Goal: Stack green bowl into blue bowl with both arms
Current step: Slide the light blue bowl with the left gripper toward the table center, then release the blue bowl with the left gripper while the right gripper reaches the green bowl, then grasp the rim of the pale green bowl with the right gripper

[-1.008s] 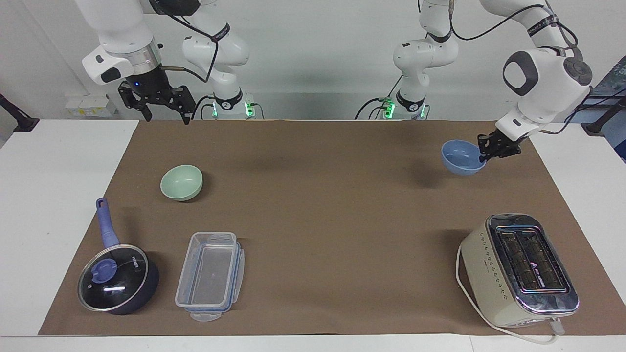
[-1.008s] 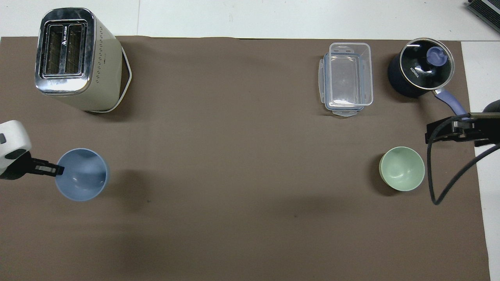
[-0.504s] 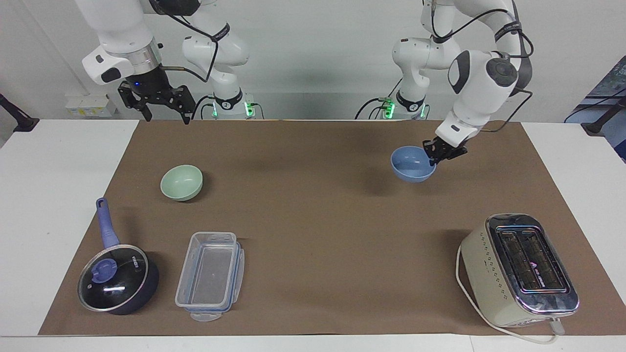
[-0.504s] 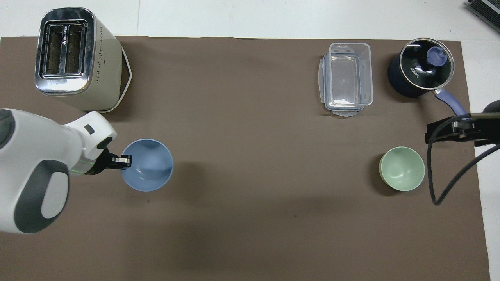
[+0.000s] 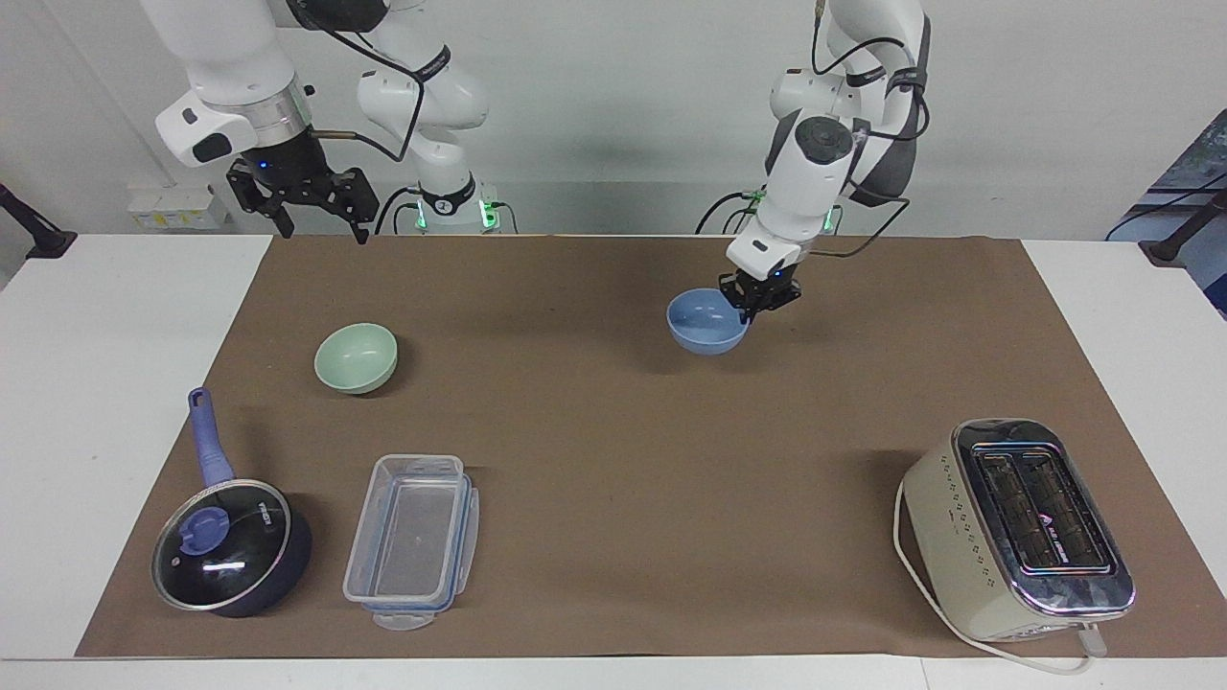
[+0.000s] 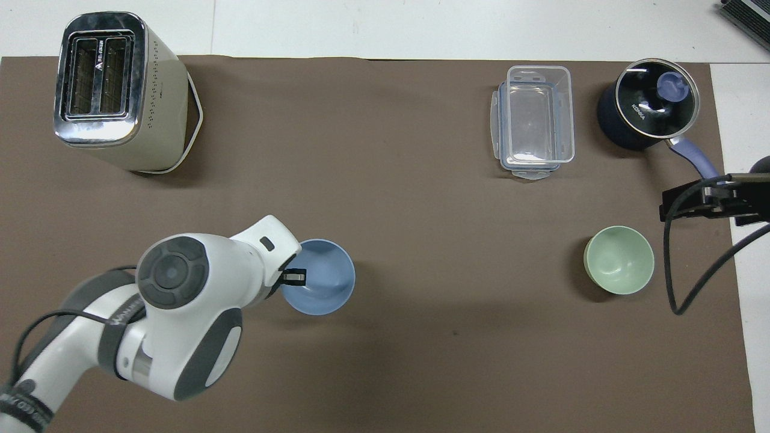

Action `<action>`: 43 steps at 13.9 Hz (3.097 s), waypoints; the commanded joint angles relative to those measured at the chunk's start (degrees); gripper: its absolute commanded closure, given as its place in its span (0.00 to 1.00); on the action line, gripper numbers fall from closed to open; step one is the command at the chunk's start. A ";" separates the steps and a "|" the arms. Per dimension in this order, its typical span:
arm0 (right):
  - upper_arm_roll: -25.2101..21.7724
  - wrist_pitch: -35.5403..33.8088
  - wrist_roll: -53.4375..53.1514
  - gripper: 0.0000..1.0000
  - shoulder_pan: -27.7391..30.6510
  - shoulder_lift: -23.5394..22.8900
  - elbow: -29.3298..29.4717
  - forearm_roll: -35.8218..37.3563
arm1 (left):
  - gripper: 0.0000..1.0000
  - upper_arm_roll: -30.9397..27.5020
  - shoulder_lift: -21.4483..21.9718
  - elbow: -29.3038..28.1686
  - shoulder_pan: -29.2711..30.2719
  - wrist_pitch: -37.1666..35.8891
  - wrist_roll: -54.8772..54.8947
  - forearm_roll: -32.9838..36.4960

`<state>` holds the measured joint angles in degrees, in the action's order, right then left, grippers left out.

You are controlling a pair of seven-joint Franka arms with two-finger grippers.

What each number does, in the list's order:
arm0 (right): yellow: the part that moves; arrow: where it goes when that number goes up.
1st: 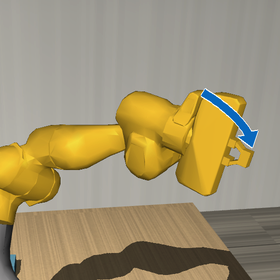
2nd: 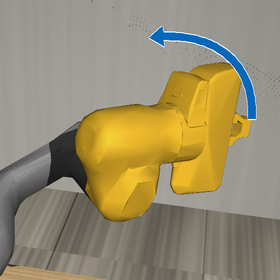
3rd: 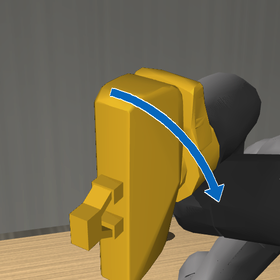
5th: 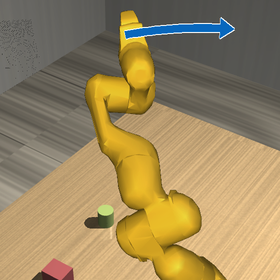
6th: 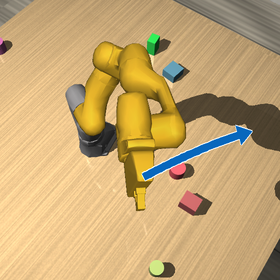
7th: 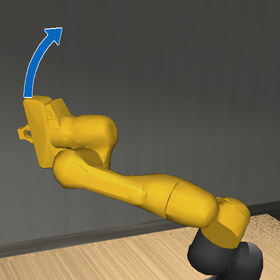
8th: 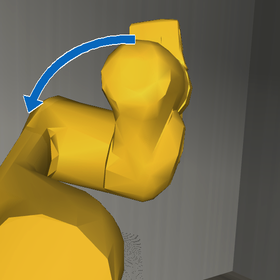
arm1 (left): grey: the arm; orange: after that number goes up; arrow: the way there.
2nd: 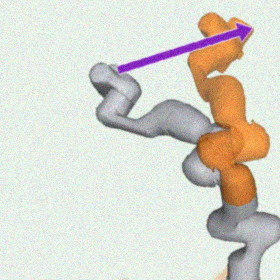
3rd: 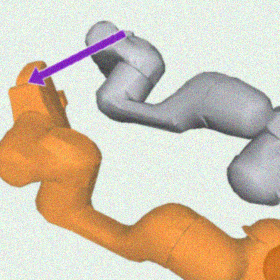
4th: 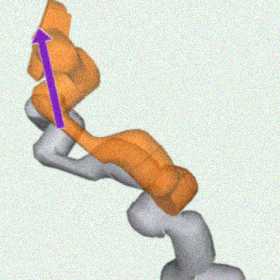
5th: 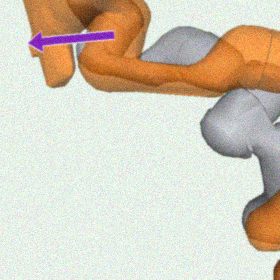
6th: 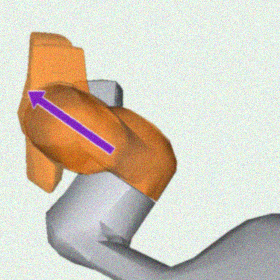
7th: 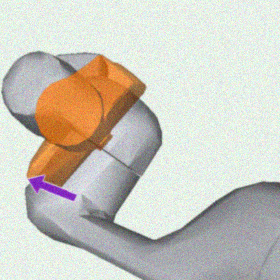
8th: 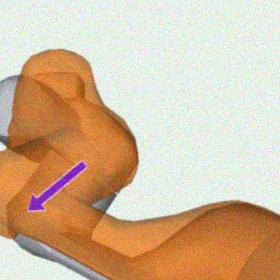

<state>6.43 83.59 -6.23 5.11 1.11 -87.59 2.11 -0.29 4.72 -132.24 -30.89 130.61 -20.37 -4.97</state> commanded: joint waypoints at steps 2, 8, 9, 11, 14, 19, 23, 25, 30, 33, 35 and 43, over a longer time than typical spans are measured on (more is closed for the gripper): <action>0.16 0.26 2.54 0.00 1.39 1.18 -1.44 -0.09 | 1.00 -1.20 -4.71 -3.82 -5.83 11.40 -4.04 -0.48; 0.16 4.65 2.54 0.00 2.01 1.44 -3.28 -0.09 | 0.00 -1.81 -5.25 1.43 -3.49 4.87 -3.27 0.04; 0.16 5.35 2.62 0.00 2.10 1.35 -3.63 -0.09 | 0.00 -1.81 -5.25 3.80 -1.38 1.88 -2.31 0.13; 0.16 8.16 5.07 0.00 4.10 1.35 -5.91 -0.09 | 0.00 -1.73 -5.34 8.03 2.75 -2.62 1.81 0.13; 0.16 13.25 7.54 0.00 6.22 1.27 -10.39 -0.09 | 0.00 -1.81 -5.34 11.82 8.46 -5.62 6.55 0.13; 0.16 24.58 8.95 0.00 9.03 0.39 -20.66 -0.18 | 0.00 -1.90 -5.16 18.84 17.95 -15.89 17.98 0.22; 0.16 36.00 11.49 0.00 12.28 -1.99 -30.42 -0.44 | 0.00 -1.99 -5.34 24.55 23.93 -22.66 24.75 0.48; 0.07 41.72 13.08 0.00 13.60 -2.77 -33.86 -0.53 | 0.00 -1.99 -5.52 26.32 25.87 -24.78 27.66 0.83; 0.16 45.95 14.75 0.00 15.11 -6.64 -37.37 -0.62 | 0.00 -2.08 -5.16 27.99 29.39 -26.72 32.85 4.88; 0.16 49.56 15.72 0.00 15.10 -6.56 -40.90 -0.62 | 0.00 -2.08 -5.25 31.67 29.75 -31.10 33.21 4.88; 0.16 49.39 15.98 0.00 15.10 -6.47 -41.16 -0.62 | 0.00 -1.90 -5.43 33.35 29.23 -33.13 31.63 4.88; 0.25 48.60 17.47 0.80 15.10 -6.38 -41.17 -3.16 | 0.00 -0.32 -4.73 39.61 27.55 -40.69 28.19 4.62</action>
<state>6.31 131.80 8.24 19.68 -6.50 -127.58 1.18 -0.56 0.00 -92.45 -2.75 91.22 8.84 -1.07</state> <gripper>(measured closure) 0.604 0.000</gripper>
